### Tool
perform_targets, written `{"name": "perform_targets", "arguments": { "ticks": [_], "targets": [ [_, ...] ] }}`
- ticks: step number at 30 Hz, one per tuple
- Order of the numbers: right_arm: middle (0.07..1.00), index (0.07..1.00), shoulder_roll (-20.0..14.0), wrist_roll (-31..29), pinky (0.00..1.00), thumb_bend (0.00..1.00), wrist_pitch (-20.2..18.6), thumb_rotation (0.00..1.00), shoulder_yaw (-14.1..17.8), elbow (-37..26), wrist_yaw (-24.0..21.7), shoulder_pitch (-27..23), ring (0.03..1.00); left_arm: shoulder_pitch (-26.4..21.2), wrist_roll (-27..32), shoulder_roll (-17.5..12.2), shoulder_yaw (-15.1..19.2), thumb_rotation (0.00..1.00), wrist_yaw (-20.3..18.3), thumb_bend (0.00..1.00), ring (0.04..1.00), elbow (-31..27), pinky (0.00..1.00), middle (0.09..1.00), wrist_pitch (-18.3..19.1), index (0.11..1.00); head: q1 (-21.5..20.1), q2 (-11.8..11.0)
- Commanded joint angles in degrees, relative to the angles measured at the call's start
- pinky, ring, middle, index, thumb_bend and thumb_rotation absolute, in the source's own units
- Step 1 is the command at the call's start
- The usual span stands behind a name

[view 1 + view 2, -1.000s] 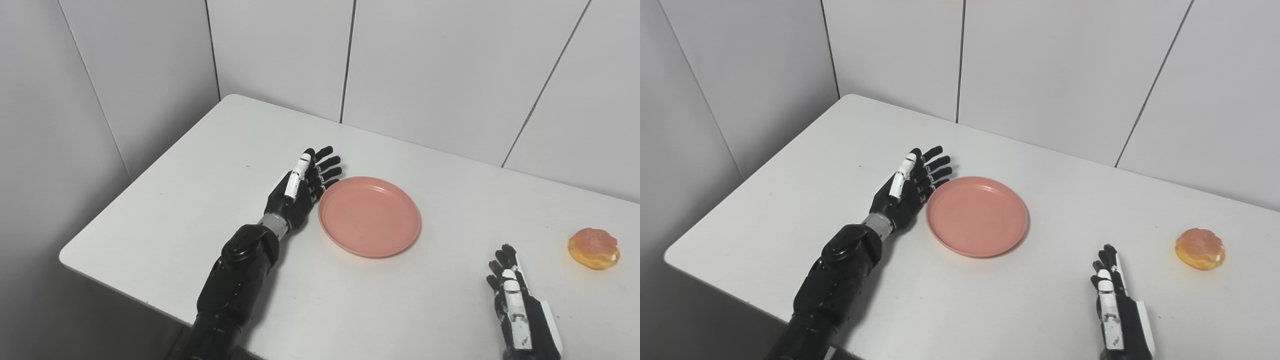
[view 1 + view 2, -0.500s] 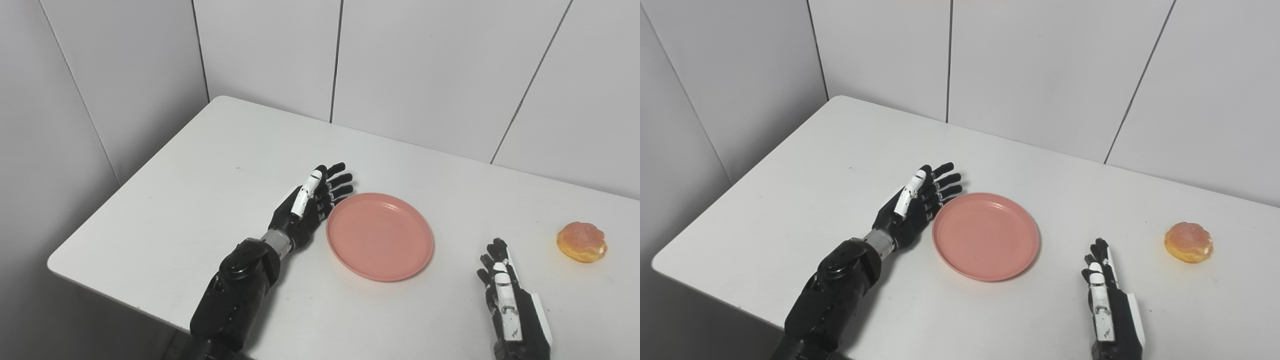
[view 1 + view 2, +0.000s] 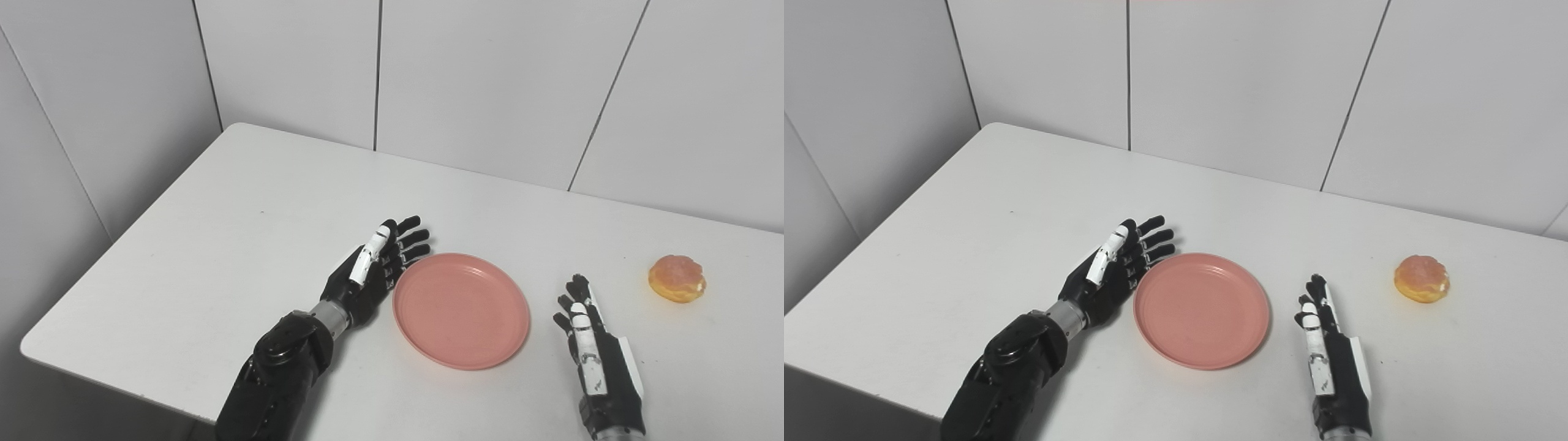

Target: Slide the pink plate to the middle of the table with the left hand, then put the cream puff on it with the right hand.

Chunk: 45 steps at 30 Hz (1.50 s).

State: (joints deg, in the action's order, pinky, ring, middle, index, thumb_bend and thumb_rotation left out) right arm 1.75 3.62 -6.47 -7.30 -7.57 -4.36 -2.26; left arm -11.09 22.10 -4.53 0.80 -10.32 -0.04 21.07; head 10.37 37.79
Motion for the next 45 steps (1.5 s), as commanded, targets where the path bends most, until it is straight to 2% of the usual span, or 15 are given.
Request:
{"name": "perform_targets", "arguments": {
  "ticks": [1,6,11,21,27,29,35,37,39,42,45],
  "targets": [
    [0.979,0.981,1.1,-0.4,0.95,0.19,1.8,1.0,0.0,-1.0,0.5,-2.0,0.964,1.5,-0.8,0.6,-1.0,1.0,0.3,0.39,0.897,-1.5,0.9,0.9,2.7,0.89,-1.0,0.4],
    [0.961,0.963,1.2,1.6,0.93,0.22,1.7,0.97,-0.5,-1.4,1.6,-2.1,0.95,3.1,-0.8,0.9,-1.4,1.0,0.5,0.4,0.904,-4.4,0.9,0.905,3.5,0.892,-3.0,1.4],
    [0.96,0.963,1.4,2.4,0.92,0.24,-0.1,1.0,-0.6,-2.2,1.7,-2.2,0.945,4.4,-1.1,1.3,-1.4,1.0,0.9,0.41,0.905,-6.5,0.91,0.905,3.5,0.89,-5.1,2.1],
    [0.96,0.967,1.8,4.0,0.93,0.26,-2.9,1.0,-0.6,-3.1,2.5,-2.6,0.945,5.4,-2.9,2.0,-1.0,1.0,1.9,0.41,0.917,-7.1,0.92,0.916,2.3,0.899,-11.3,2.9],
    [0.96,0.967,0.9,5.3,0.93,0.29,-2.6,1.0,-0.2,-3.2,2.7,-3.5,0.94,5.6,-4.3,2.7,-0.5,1.0,2.8,0.4,0.911,-6.9,0.93,0.91,1.3,0.899,-14.8,3.2],
    [0.951,0.96,0.7,6.7,0.89,0.3,-3.6,1.0,0.0,-4.0,3.3,-4.0,0.929,5.5,-4.7,2.7,-0.4,1.0,2.7,0.39,0.913,-6.5,0.93,0.913,1.0,0.899,-15.8,3.2],
    [0.949,0.966,-0.3,8.8,0.88,0.34,-4.6,1.0,1.0,-5.9,3.8,-5.5,0.924,5.5,-5.9,2.9,-0.1,1.0,2.9,0.41,0.911,-5.4,0.92,0.914,-0.8,0.902,-18.1,2.8],
    [0.947,0.967,-2.1,9.9,0.88,0.39,-4.2,1.0,1.1,-6.7,3.1,-6.7,0.924,5.6,-6.3,2.8,-0.1,1.0,2.7,0.41,0.909,-5.1,0.92,0.912,-1.5,0.9,-18.8,2.5],
    [0.951,0.966,-3.0,9.8,0.84,0.45,-5.5,0.99,1.7,-7.8,2.6,-7.8,0.93,5.7,-6.8,2.7,-0.1,1.0,2.3,0.41,0.909,-4.4,0.92,0.909,-3.0,0.898,-19.8,2.2],
    [0.938,0.955,-4.8,12.4,0.83,0.46,-6.1,0.98,2.1,-8.6,3.1,-9.6,0.914,6.2,-7.6,2.3,-0.1,1.0,1.9,0.41,0.91,-3.8,0.93,0.91,-5.5,0.899,-21.6,1.6],
    [0.911,0.915,-5.8,14.5,0.83,0.48,-7.7,0.96,2.6,-9.8,3.3,-11.0,0.89,6.8,-8.4,2.1,-0.1,1.0,1.9,0.42,0.912,-3.2,0.93,0.915,-8.1,0.907,-21.6,1.6]
  ]
}}
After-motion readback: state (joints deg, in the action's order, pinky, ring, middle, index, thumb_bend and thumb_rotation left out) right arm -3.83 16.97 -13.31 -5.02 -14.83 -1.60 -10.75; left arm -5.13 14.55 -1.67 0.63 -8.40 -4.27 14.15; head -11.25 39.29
